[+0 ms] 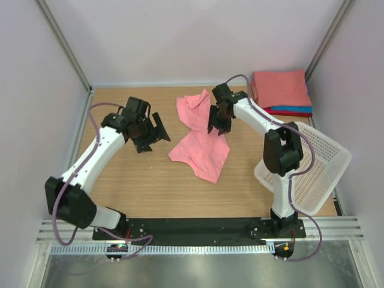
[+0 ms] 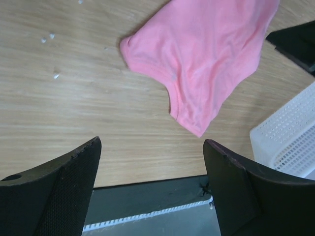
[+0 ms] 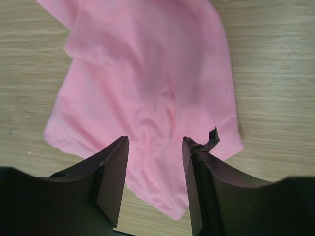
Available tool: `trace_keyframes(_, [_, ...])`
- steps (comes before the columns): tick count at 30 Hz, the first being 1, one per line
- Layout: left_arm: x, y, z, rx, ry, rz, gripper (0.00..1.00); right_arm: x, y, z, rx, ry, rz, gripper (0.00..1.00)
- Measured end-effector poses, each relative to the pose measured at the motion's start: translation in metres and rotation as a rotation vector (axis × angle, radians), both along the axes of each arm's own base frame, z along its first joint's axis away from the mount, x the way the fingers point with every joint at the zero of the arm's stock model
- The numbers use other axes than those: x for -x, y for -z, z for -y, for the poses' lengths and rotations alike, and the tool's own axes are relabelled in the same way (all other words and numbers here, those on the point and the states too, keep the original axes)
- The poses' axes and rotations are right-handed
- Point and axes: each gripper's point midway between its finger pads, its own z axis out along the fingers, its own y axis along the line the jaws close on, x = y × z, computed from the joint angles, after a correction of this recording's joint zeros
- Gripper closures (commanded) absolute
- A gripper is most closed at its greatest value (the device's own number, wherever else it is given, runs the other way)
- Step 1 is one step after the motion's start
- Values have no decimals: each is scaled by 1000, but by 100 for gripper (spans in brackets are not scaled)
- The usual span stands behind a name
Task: Fold and stack the t-shirts
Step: Flatten the tshirt out
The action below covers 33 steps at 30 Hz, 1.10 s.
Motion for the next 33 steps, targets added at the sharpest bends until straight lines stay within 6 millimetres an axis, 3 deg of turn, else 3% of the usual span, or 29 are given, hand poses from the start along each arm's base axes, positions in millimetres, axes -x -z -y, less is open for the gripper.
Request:
trace_keyframes(3, [-27, 22, 11, 4, 19, -39, 21, 10, 27, -1, 34, -35, -60, 51])
trace_keyframes(7, [-48, 64, 22, -3, 48, -113, 26, 47, 49, 12, 84, -46, -155, 51])
trace_keyframes(10, [-54, 92, 28, -8, 81, -162, 28, 74, 52, 23, 108, -48, -208, 50])
trace_keyframes(17, [-57, 143, 34, -27, 149, -250, 30, 125, 34, 40, 75, -1, -217, 46])
trace_keyframes(22, [-57, 163, 39, -10, 191, -275, 41, 157, 64, 39, 39, 60, -265, 45])
trace_keyframes(23, [-57, 166, 41, -4, 200, -277, 45, 158, 70, 39, 40, 71, -271, 45])
trace_keyframes(26, [-58, 167, 46, 25, 223, -277, 70, 149, 86, 40, 81, 96, -259, 43])
trace_keyframes(27, [-58, 167, 48, 36, 228, -273, 78, 143, 89, 42, 111, 111, -253, 43])
trace_keyframes(28, [-59, 166, 50, 44, 229, -269, 93, 133, 88, 44, 138, 121, -234, 41])
trace_keyframes(29, [-60, 166, 52, 53, 229, -268, 99, 123, 87, 46, 162, 133, -206, 41])
trace_keyframes(33, [-62, 161, 52, 54, 234, -250, 100, 71, 74, 56, 207, 204, -92, 36])
